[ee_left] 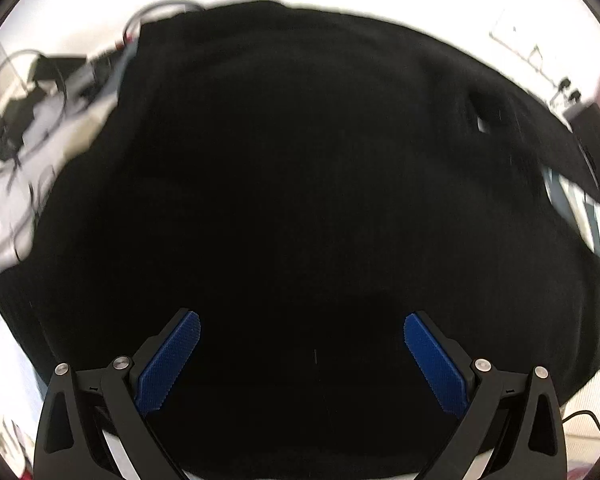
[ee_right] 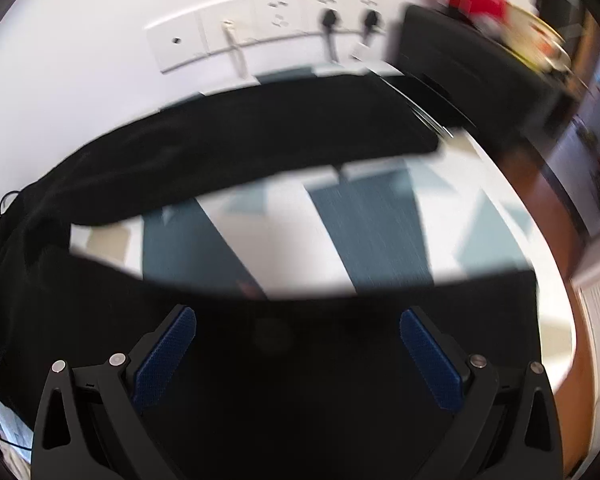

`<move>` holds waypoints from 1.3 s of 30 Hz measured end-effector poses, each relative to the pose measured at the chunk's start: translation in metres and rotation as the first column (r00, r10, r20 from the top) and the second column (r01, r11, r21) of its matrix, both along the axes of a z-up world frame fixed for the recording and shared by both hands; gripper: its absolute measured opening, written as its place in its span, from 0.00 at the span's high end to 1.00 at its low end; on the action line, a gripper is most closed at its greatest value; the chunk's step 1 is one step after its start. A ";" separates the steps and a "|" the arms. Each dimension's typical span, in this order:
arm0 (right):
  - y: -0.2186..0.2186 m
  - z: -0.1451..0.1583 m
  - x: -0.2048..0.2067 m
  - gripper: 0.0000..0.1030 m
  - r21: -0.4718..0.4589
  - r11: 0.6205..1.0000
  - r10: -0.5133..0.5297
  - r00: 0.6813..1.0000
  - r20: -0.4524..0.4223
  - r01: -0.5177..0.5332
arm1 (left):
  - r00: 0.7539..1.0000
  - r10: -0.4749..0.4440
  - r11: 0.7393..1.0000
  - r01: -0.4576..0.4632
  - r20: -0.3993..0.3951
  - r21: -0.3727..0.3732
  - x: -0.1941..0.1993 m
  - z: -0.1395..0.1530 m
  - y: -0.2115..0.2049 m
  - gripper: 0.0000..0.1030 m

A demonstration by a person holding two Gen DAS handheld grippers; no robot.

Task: Fold clothes

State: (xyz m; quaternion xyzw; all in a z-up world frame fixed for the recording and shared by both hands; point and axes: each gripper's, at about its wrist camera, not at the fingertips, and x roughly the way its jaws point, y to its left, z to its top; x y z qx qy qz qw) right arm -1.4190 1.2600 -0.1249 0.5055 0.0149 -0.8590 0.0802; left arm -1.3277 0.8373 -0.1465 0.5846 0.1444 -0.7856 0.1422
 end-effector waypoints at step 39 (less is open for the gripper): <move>0.172 -0.004 0.088 0.01 -0.201 0.963 -0.180 0.983 0.023 0.181 | 0.970 0.200 0.973 -0.213 -0.140 -0.087 0.069 0.028 0.079 0.02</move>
